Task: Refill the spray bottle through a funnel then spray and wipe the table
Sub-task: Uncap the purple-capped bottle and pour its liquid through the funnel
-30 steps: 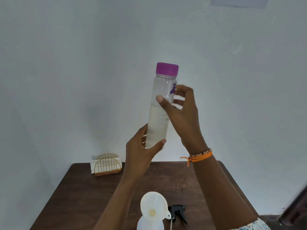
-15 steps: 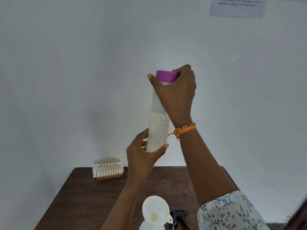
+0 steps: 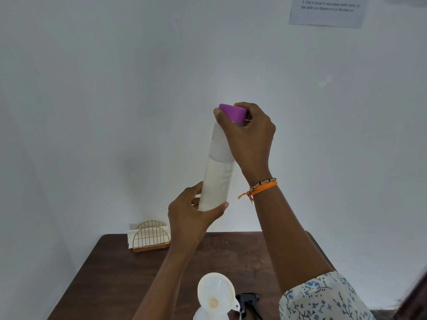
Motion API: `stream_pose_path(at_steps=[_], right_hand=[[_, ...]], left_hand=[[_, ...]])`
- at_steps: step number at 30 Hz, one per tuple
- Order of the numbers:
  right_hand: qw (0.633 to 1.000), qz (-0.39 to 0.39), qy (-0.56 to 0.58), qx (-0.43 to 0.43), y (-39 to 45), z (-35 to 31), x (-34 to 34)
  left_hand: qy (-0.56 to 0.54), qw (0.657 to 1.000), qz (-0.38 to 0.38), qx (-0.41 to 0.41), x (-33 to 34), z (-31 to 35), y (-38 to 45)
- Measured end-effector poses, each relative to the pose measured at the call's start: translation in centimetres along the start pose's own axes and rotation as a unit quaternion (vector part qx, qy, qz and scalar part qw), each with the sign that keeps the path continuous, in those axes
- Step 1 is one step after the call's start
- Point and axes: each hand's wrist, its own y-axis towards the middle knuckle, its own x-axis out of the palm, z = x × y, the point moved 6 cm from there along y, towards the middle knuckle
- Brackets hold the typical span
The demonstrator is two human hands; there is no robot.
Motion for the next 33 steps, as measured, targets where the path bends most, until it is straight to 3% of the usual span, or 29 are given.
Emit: stream_pose_path(at_steps=[11,15,19,24,26,33], right_hand=[[0.993,-0.039,0.094,0.056,-0.3,2.2,0.7],[0.967,-0.127,0.198,0.096,-0.3,2.3,1.7],[0.928,-0.22,0.264,0.145,-0.2,3.3,2.7],[0.899,-0.252,0.319,0.163,-0.6,3.6,2.7],[0.899,-0.243,0.325,0.167,-0.7,3.3,2.5],[0.958,-0.149,0.205,0.136,-0.9,2.6,1.8]], left_hand=[[0.006,0.999,-0.032,-0.018,0.4,-0.8,0.0],[-0.05,0.993,-0.104,-0.01,1.6,-0.8,-1.1],[-0.053,0.994,-0.091,-0.01,1.7,-0.8,-1.2],[-0.029,0.996,-0.086,-0.017,1.5,-1.2,-1.1],[-0.016,0.996,-0.082,-0.015,1.4,-1.2,-1.1],[0.006,0.998,-0.067,-0.001,1.2,-1.0,-1.2]])
